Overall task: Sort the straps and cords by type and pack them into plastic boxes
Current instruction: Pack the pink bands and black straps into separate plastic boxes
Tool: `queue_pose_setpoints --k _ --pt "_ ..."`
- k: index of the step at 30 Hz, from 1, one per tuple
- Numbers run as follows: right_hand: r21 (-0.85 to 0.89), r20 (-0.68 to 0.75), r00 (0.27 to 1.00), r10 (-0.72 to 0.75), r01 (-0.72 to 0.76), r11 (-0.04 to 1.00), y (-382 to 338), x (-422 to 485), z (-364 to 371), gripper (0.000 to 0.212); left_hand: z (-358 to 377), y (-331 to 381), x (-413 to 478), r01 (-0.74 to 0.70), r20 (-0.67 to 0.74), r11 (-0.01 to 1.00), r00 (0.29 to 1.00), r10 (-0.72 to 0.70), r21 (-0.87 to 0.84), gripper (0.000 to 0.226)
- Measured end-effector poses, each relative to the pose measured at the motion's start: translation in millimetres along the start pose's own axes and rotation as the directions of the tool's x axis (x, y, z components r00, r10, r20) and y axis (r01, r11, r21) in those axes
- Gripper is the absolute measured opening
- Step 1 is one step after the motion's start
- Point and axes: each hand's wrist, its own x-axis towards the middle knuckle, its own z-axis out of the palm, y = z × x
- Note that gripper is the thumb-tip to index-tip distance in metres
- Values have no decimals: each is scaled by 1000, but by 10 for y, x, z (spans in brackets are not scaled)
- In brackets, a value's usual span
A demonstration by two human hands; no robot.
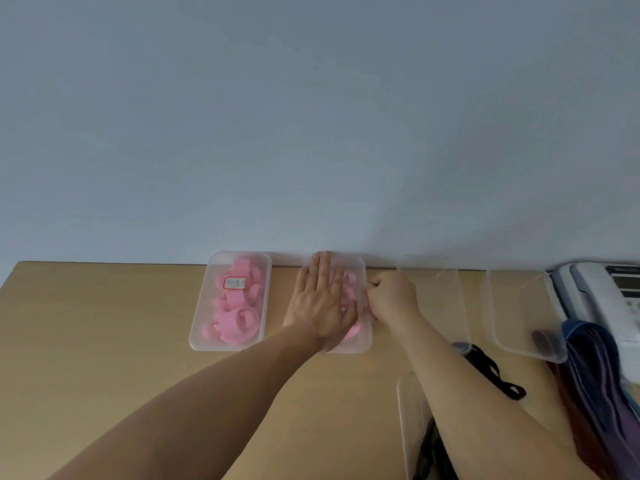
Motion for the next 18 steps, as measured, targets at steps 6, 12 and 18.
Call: queue_pose_setpoints --k 6,12,18 --pt "123 19 999 50 -52 991 229 -535 196 28 -3 -16 3 -13 14 1000 1000 13 -5 79" --pt "221 7 996 86 -85 971 204 -536 181 25 -35 -16 9 -27 49 1000 998 26 14 78" --pt "387 55 995 83 -98 917 391 -792 362 11 -26 -25 12 -33 39 999 999 33 11 78"
